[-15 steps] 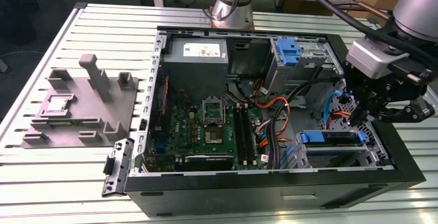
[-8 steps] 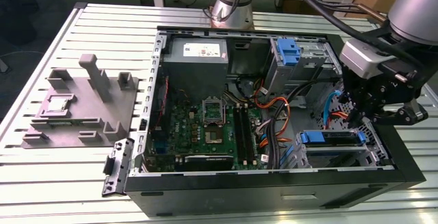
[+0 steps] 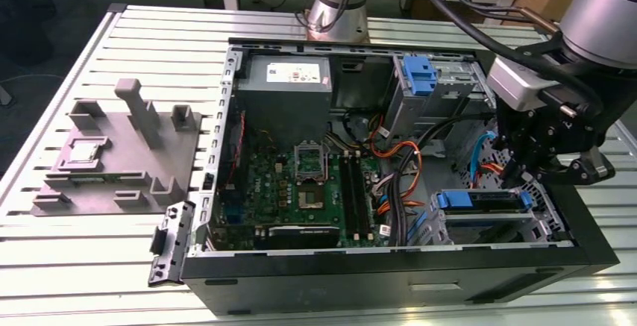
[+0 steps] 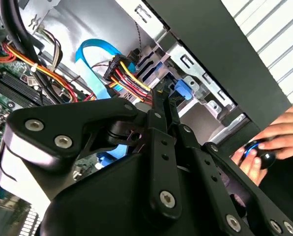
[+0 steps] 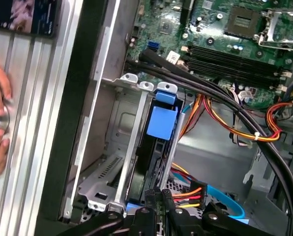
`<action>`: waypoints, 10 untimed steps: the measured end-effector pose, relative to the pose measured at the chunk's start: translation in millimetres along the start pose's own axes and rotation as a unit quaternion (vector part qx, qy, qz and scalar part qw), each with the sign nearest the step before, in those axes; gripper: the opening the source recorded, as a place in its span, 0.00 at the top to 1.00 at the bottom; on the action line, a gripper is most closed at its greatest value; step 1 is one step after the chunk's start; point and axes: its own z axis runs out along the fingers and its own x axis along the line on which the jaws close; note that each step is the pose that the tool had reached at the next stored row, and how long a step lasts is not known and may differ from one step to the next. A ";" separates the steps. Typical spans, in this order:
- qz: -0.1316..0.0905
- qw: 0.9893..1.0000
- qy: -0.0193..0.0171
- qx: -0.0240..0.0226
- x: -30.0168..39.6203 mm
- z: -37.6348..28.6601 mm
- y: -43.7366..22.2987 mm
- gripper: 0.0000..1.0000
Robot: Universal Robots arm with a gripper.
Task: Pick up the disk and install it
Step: 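Insert the first disk wire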
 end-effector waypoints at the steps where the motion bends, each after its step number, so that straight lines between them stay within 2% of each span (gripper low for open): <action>1: 0.006 1.000 0.000 -0.002 0.0 0.1 0.0 0.83; 2: 0.010 1.000 0.000 -0.006 0.0 0.1 0.0 0.83; 4: 0.013 1.000 -0.004 -0.021 0.1 0.3 0.1 0.83; 5: 0.014 1.000 -0.004 -0.025 0.3 0.4 0.1 0.83; 8: 0.019 0.999 -0.004 -0.026 1.2 1.0 -0.1 0.83; 10: 0.033 0.999 -0.003 -0.027 1.2 1.7 -0.2 0.83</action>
